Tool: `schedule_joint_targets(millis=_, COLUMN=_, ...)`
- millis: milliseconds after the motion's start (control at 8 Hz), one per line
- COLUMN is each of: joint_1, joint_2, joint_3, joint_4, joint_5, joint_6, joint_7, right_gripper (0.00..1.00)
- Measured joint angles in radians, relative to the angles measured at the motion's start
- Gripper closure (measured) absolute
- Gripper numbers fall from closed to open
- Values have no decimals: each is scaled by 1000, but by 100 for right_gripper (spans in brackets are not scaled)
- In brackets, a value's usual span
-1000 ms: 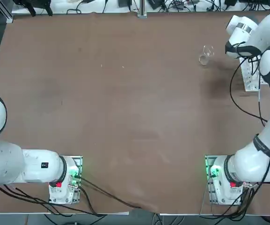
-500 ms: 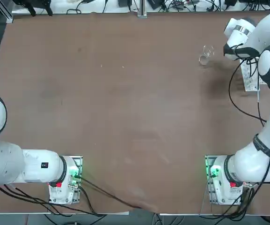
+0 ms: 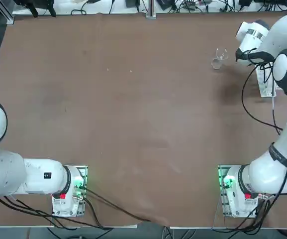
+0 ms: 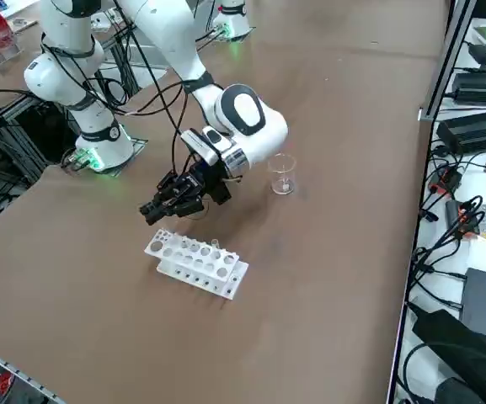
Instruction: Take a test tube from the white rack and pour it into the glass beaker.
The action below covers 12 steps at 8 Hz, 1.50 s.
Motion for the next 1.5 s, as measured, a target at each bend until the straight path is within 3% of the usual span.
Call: schedule_joint_targets(millis=1500, joint_1=-8, joint_2=70, joint_3=0, joint_4=-9, joint_5=0, joint_6=99, joint_7=24, right_gripper=80)
